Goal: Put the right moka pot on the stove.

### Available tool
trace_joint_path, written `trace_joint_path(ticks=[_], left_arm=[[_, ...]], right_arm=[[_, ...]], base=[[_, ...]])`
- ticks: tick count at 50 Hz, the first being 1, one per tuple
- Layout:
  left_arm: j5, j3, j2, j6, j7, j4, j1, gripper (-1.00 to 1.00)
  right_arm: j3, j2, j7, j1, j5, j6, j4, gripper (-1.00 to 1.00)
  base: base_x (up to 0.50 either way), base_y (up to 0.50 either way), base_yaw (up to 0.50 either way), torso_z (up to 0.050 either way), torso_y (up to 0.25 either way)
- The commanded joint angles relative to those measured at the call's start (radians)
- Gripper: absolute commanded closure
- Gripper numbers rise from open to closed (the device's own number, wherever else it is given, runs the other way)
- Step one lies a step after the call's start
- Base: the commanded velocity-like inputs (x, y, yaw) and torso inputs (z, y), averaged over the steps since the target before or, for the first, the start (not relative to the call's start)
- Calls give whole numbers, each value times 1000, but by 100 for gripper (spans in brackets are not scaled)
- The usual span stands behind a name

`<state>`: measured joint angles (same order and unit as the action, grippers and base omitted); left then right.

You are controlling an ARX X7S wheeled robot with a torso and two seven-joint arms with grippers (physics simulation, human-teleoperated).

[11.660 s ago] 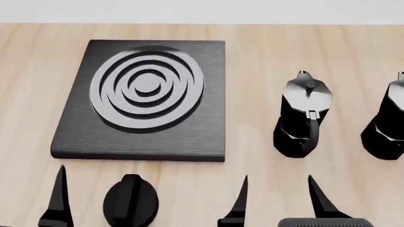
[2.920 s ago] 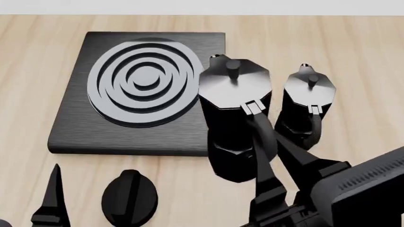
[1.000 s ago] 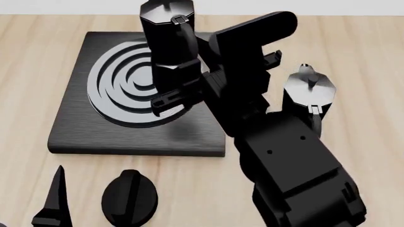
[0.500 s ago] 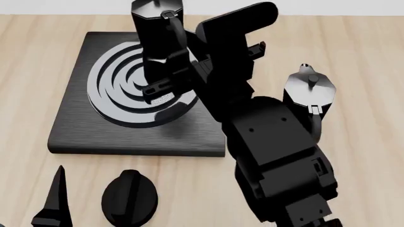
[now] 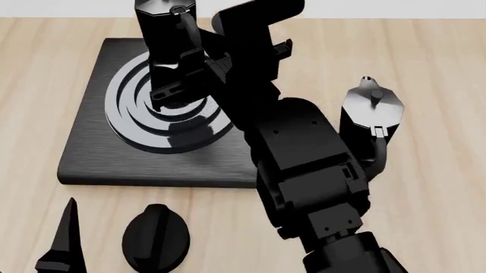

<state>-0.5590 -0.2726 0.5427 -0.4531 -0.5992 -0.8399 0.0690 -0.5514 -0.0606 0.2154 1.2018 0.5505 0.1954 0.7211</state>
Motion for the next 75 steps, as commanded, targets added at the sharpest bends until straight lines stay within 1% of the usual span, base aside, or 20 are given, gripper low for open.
trace_joint_path(ticks=[1, 3, 5, 9, 13, 17, 20, 23, 26, 31, 38, 48, 49, 64, 66, 72, 75], left_arm=[[-12, 5, 4, -1, -4, -7, 2, -100], [-9, 6, 4, 6, -4, -7, -1, -100], [-4, 2, 2, 9, -2, -2, -2, -100], [-9, 3, 5, 9, -2, -4, -3, -100], [-8, 2, 6, 15, 0, -6, -5, -100], [-15, 6, 6, 23, 4, -4, -7, -100], [-15, 5, 8, 23, 4, -6, -6, -100], [-15, 5, 8, 27, 5, -4, -7, -100], [-10, 4, 9, 35, 8, -2, -13, -100], [-19, 6, 11, 26, 2, -8, -8, -100], [-20, 6, 11, 31, 2, -6, -9, -100], [-17, 6, 12, 38, -2, -6, -12, -100], [-19, 6, 12, 36, -3, -7, -10, -100], [-19, 9, 11, 47, -7, -3, -12, -100], [-21, 9, 12, 42, -11, -4, -8, -100], [-23, 11, 10, 41, -17, 0, -4, -100], [-19, 10, 10, 45, -16, 2, -8, -100]], right_arm=[[-7, 38, 26, 54, 8, -37, 62, 100], [-15, 44, 26, 61, 7, -51, 81, 100], [-33, 58, 34, 84, 27, -87, 151, 100], [-123, 59, 24, 110, 119, -142, 216, 100], [-294, 60, 6, 145, 266, -224, 298, 100], [-531, 60, -12, 186, 508, -313, 390, 100], [-669, 60, -15, 201, 644, -360, 422, 100], [-772, 60, -17, 206, 745, -390, 442, 100], [-842, 60, -17, 209, 822, -408, 456, 100], [-918, 60, -20, 214, 891, -427, 466, 100], [-968, 60, -9, 212, 943, -425, 475, 100], [-1013, 60, -3, 183, 941, -395, 470, 100], [-1014, 60, 10, 184, 940, -381, 468, -100], [-1001, 57, 14, 193, 937, -381, 469, -100], [-1002, 9, -31, 200, 933, -383, 379, -100], [-1013, -205, -235, 213, 909, -396, -29, -100], [-1020, -267, -288, 206, 891, -410, -138, -100]], base=[[0, 0, 0, 0, 0], [0, 0, 0, 0, 0], [0, 0, 0, 5, 0], [0, 0, 0, 0, 0], [0, 0, 0, 0, 2], [0, 0, 0, 0, 0], [0, 0, 0, 0, 0], [0, 0, 0, 0, 3], [0, 0, 0, 0, 0], [0, 0, 0, 0, 2], [0, 0, 0, 0, 0], [0, 0, 0, 1, 1], [0, 0, 0, 0, 0], [0, 0, 0, 0, 0], [0, 0, 0, 0, 0], [0, 0, 0, 0, 0], [0, 0, 0, 0, 0]])
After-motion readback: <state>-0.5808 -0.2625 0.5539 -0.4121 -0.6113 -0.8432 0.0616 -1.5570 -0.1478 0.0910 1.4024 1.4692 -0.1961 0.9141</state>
